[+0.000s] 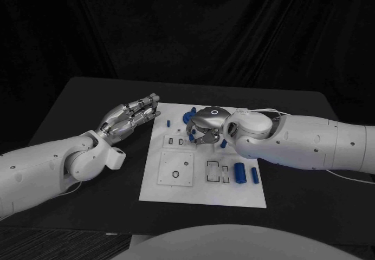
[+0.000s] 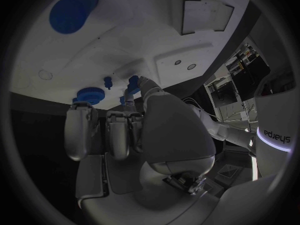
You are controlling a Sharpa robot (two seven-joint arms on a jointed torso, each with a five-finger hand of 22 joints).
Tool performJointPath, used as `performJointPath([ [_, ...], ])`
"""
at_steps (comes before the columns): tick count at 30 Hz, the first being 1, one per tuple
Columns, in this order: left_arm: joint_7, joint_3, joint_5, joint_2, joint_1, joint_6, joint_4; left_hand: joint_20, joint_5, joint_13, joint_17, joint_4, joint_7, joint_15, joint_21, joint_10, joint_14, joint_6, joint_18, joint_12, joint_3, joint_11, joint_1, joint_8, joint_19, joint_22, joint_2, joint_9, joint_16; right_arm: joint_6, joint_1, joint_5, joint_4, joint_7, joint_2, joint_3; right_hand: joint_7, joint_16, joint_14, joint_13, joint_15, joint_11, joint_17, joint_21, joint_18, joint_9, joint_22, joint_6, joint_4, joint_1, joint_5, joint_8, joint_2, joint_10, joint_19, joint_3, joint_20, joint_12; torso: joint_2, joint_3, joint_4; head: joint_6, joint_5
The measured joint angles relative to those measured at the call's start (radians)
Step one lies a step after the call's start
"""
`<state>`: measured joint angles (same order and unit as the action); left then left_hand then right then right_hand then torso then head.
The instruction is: Assemble the parts on the task board
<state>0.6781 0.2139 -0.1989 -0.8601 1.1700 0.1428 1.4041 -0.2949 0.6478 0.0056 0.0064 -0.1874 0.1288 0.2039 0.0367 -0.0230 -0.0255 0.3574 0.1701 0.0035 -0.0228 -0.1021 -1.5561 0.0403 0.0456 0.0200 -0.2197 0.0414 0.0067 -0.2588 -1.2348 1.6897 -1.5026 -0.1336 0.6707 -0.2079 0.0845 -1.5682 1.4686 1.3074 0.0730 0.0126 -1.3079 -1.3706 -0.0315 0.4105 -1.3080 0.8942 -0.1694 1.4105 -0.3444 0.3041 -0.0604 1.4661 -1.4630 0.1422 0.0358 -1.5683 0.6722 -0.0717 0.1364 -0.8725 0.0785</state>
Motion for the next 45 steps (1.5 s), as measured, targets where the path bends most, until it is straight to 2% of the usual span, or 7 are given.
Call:
performJointPath([
  [17, -0.001, 0.000, 0.000, 0.002, -0.001, 0.008, -0.003, 0.000, 0.000, 0.000, 0.000, 0.000, 0.000, 0.000, 0.000, 0.000, 0.000, 0.000, 0.000, 0.000, 0.000, 0.000, 0.000, 0.000, 0.000, 0.000, 0.000, 0.000, 0.000, 0.002, 0.010, 0.009, 0.029, -0.003, -0.021, 0.001, 0.005, 0.000, 0.000, 0.000, 0.000, 0.000, 0.000, 0.006, 0.000, 0.000, 0.000, -0.007, 0.004, 0.000, 0.000, -0.003, 0.000, 0.000, -0.004, -0.002, 0.004, 0.000, 0.000, -0.0007, 0.0004, 0.000, -0.001],
  [24, -0.001, 0.000, 0.000, 0.003, -0.002, 0.010, -0.004, 0.000, 0.000, 0.000, 0.000, 0.000, 0.000, 0.000, 0.000, 0.000, 0.000, 0.000, 0.000, 0.000, 0.000, 0.000, 0.000, 0.000, 0.000, 0.000, 0.000, 0.000, 0.000, 0.003, 0.012, 0.010, 0.031, -0.004, -0.021, 0.001, 0.011, 0.000, -0.004, 0.000, -0.004, -0.007, 0.000, 0.013, -0.001, -0.016, 0.000, -0.032, 0.011, -0.007, 0.017, -0.031, 0.007, 0.000, -0.004, 0.002, 0.004, 0.000, 0.000, -0.0006, 0.0004, 0.000, 0.000],
  [26, -0.001, 0.000, 0.000, 0.003, -0.002, 0.010, -0.004, 0.000, 0.000, 0.000, 0.000, 0.000, 0.000, 0.000, 0.000, 0.000, 0.000, 0.000, 0.000, 0.000, 0.000, 0.000, 0.000, 0.000, 0.000, 0.000, 0.000, 0.000, 0.000, 0.004, 0.012, 0.010, 0.031, -0.004, -0.022, 0.001, 0.009, 0.000, -0.004, 0.000, -0.003, -0.007, 0.000, 0.014, -0.017, -0.021, 0.000, -0.041, 0.012, -0.014, 0.029, -0.040, 0.002, 0.000, 0.000, 0.002, 0.007, 0.000, 0.000, -0.0006, 0.0004, 0.000, 0.000],
  [32, -0.001, 0.000, 0.000, 0.003, -0.002, 0.011, -0.005, 0.000, 0.000, 0.000, 0.000, 0.003, 0.000, 0.000, 0.000, 0.000, 0.000, 0.000, 0.000, 0.000, 0.003, 0.000, 0.000, 0.000, 0.000, 0.000, 0.000, 0.000, 0.000, 0.008, 0.013, 0.010, 0.033, -0.005, -0.023, 0.000, 0.014, 0.000, -0.004, 0.000, -0.003, -0.007, 0.000, 0.021, -0.016, -0.035, 0.000, -0.056, 0.018, -0.025, 0.052, -0.064, -0.002, 0.000, 0.000, 0.002, 0.007, 0.000, 0.000, -0.0006, 0.0004, 0.000, -0.001],
  [34, -0.001, 0.000, 0.000, 0.003, -0.002, 0.011, -0.006, 0.000, 0.000, 0.000, 0.000, 0.003, 0.000, 0.000, 0.000, 0.000, 0.000, 0.000, 0.000, 0.000, 0.003, 0.000, 0.000, 0.000, 0.000, 0.000, 0.000, 0.000, 0.000, 0.009, 0.013, 0.010, 0.034, -0.005, -0.023, 0.000, 0.011, 0.000, -0.004, 0.000, -0.003, -0.007, 0.000, 0.023, -0.016, -0.038, 0.000, -0.060, 0.018, -0.025, 0.055, -0.068, -0.002, 0.000, 0.000, 0.002, 0.007, 0.000, 0.000, -0.0005, 0.0004, 0.000, -0.001],
  [35, -0.001, 0.000, 0.000, 0.003, -0.002, 0.011, -0.006, 0.000, 0.000, 0.000, 0.000, 0.003, 0.000, 0.000, 0.000, 0.000, 0.000, 0.000, 0.000, 0.000, 0.003, 0.000, 0.000, 0.000, 0.000, 0.000, 0.000, 0.000, 0.000, 0.010, 0.013, 0.010, 0.034, -0.005, -0.023, 0.000, 0.014, 0.000, -0.004, 0.000, -0.003, -0.007, 0.000, 0.023, -0.016, -0.040, 0.000, -0.064, 0.021, -0.025, 0.060, -0.073, -0.002, 0.000, 0.000, -0.001, 0.007, 0.000, 0.000, -0.0004, 0.0004, 0.000, -0.001],
  [45, -0.002, 0.000, 0.000, 0.004, -0.003, 0.012, -0.008, 0.000, 0.000, 0.000, 0.000, 0.003, 0.000, 0.000, 0.000, 0.000, 0.000, 0.000, 0.000, 0.000, 0.003, 0.000, 0.000, 0.000, 0.000, 0.000, 0.000, 0.000, 0.000, 0.020, 0.014, 0.011, 0.035, -0.006, -0.024, 0.000, 0.010, 0.004, -0.004, 0.000, -0.003, -0.007, 0.000, 0.032, -0.016, -0.083, 0.001, -0.122, 0.036, -0.047, 0.103, -0.146, -0.004, 0.000, 0.000, -0.006, 0.007, 0.000, 0.000, -0.0002, 0.0001, 0.000, -0.002],
])
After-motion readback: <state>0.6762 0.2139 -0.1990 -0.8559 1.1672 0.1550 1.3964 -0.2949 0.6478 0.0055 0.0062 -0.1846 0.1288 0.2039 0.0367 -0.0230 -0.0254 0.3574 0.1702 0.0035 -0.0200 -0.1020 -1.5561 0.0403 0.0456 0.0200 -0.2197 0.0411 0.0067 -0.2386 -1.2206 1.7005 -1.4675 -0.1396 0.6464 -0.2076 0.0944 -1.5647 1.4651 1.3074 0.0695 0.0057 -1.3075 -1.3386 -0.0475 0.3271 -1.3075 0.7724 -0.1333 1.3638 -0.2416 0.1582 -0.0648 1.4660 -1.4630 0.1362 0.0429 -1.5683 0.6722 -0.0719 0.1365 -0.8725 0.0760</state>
